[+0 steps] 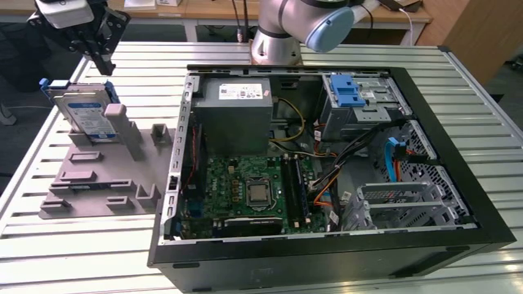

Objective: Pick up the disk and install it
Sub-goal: 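Reach for the disk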

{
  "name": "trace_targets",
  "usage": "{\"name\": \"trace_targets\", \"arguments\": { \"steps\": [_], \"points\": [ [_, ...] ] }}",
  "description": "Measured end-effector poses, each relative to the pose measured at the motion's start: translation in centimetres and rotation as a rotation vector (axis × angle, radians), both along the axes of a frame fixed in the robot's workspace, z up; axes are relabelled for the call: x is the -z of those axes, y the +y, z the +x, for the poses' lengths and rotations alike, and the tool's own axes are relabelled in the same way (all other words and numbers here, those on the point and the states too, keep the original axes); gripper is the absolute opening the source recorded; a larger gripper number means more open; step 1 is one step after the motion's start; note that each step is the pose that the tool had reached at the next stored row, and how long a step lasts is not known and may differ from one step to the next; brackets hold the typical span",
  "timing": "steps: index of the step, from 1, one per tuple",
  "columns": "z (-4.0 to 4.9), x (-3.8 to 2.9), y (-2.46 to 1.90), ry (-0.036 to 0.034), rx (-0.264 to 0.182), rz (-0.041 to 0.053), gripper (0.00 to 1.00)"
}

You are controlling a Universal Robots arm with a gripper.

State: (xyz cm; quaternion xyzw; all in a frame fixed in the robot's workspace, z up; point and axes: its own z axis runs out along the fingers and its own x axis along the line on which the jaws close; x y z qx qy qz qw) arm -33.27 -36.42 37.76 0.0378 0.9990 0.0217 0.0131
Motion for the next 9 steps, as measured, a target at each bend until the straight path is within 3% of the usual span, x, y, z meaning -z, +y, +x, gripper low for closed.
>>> {"name": "trace_targets", "arguments": {
  "steps": [9],
  "points": [
    [-0.69,0.01,0.16,0.0001,0.0,0.0,0.11]
  ]
}}
